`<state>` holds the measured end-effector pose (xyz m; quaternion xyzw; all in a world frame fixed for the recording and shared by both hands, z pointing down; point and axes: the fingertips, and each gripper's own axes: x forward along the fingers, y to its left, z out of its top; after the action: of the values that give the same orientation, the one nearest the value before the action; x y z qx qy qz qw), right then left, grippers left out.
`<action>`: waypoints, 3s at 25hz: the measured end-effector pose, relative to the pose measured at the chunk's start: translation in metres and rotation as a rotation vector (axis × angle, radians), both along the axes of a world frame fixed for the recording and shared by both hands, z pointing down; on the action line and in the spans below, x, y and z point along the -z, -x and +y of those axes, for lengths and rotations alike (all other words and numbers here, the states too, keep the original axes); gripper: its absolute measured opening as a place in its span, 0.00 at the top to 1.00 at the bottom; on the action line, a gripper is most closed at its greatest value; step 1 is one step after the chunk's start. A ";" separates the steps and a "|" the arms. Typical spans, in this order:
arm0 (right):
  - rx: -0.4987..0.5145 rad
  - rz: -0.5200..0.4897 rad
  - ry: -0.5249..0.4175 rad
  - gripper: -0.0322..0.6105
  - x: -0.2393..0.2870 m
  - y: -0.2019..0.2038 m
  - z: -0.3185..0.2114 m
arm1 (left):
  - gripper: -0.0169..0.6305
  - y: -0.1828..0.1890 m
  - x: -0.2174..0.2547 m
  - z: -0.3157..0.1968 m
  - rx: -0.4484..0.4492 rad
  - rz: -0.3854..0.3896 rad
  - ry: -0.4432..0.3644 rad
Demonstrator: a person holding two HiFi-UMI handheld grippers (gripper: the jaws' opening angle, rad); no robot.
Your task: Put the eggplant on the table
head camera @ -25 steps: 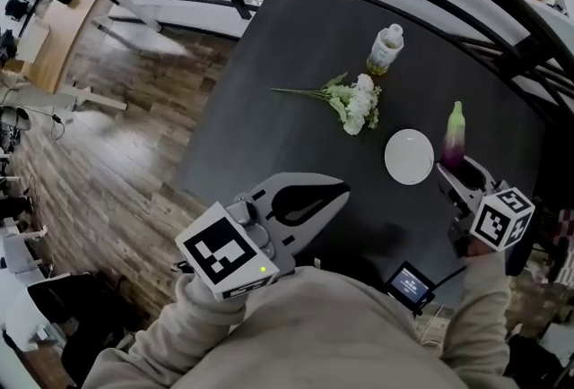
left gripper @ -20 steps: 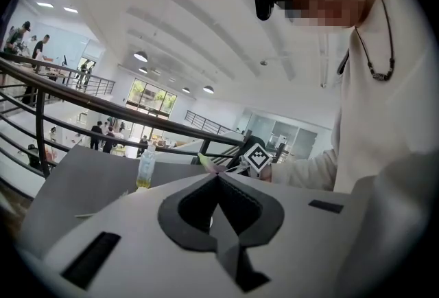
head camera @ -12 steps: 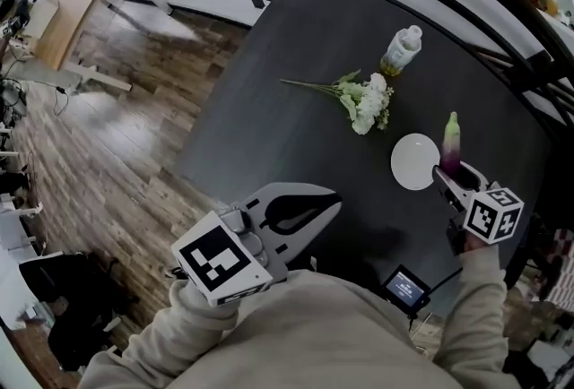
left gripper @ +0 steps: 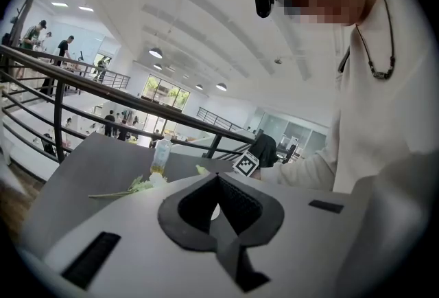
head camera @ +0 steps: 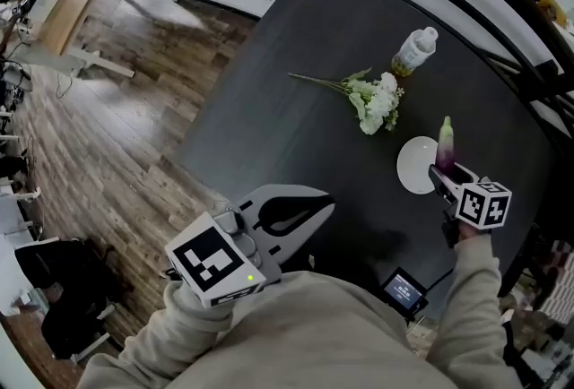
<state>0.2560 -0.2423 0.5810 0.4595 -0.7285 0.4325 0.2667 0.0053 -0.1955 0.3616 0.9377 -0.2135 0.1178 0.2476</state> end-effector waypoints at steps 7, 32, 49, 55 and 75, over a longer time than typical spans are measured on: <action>0.025 0.028 0.047 0.59 -0.027 0.004 -0.001 | 0.97 0.001 0.003 0.000 0.015 0.006 0.026; 0.174 0.256 0.205 0.57 -0.101 0.000 0.020 | 0.97 0.011 -0.001 0.010 0.059 0.098 0.053; 0.153 0.209 0.185 0.44 -0.093 -0.002 0.021 | 0.97 0.008 0.008 0.001 0.024 0.110 0.018; 0.110 0.175 0.165 0.44 -0.073 -0.002 0.024 | 0.97 0.002 0.024 0.000 -0.022 0.141 -0.012; -0.060 0.097 0.012 0.44 0.019 -0.014 0.031 | 0.97 -0.031 0.063 0.011 -0.213 0.167 -0.093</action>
<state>0.2699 -0.2114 0.5620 0.4999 -0.6981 0.4217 0.2912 0.0358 -0.1845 0.2985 0.9721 -0.0966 0.0549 0.2067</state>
